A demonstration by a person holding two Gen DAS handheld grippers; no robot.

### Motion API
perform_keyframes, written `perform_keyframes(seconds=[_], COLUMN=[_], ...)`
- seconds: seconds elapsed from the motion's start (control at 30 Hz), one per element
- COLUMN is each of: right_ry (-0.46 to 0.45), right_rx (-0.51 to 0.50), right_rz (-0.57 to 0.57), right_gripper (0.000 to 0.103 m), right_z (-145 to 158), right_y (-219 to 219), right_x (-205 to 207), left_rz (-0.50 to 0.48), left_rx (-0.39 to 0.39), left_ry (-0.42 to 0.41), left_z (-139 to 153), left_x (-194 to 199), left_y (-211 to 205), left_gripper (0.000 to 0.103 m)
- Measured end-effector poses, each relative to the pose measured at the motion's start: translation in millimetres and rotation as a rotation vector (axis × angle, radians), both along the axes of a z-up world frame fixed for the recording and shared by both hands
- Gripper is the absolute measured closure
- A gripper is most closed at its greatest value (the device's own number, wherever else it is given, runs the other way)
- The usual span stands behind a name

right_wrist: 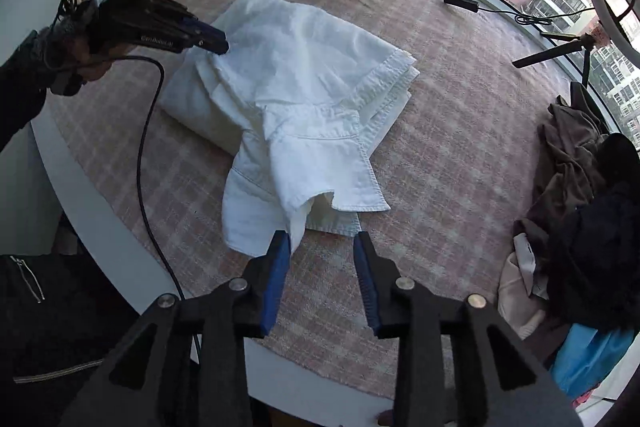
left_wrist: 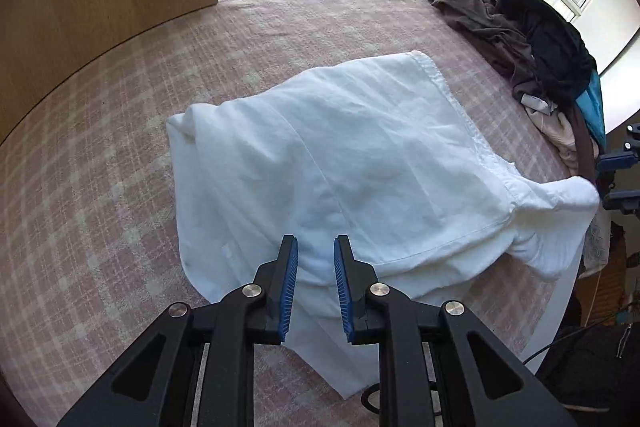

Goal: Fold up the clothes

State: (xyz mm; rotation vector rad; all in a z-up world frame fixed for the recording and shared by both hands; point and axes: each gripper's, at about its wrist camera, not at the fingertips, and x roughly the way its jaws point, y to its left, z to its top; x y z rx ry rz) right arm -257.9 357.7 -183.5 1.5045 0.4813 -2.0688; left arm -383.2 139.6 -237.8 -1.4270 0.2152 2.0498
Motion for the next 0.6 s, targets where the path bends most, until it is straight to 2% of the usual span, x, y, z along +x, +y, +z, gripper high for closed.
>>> perform_keyframes(seconds=[0.1,0.17,0.2,0.3,0.4,0.47,0.5,0.53,0.57,0.6], right_ry=[0.029,0.029,0.026,-0.004,-0.086,-0.088,-0.070,-0.039,-0.008,0.003], right_rx=[-0.131,-0.153,-0.155,-0.123,-0.102,-0.026,0.049,0.128,0.188,0.190], right_rz=[-0.090,-0.137,-0.158,-0.192,-0.241,-0.227,-0.206,-0.199,-0.214,-0.234], right_gripper=[0.067,0.068,0.068,0.068,0.068,0.069,0.082,0.088,0.090,0.090], right_z=[21,10,2,-38,-80,-100,-108,-112,-112,-107], right_y=[12,7,2,-19,-33,-42,-44,-43,-37,-30], right_x=[-38,-71,-88,-131,-157,-160,-159,-158,-159,-161], left_rz=[-0.013,-0.049,-0.057,-0.012,0.026,0.024,0.027,0.037,0.047,0.057], left_rx=[0.036,0.028,0.018,-0.026,-0.063,-0.073,-0.066,-0.050,-0.033,-0.017], left_ry=[0.069,0.123,0.122,0.045,-0.028,-0.035,-0.027,-0.012,0.002,0.017], left_z=[34,45,42,9,-24,-30,-26,-16,-6,4], left_x=[-4,-11,-17,-38,-45,-40,-39,-40,-41,-42], left_y=[7,20,26,28,21,18,15,10,5,0], left_gripper=[0.085,0.084,0.084,0.084,0.084,0.084,0.084,0.084,0.084,0.084])
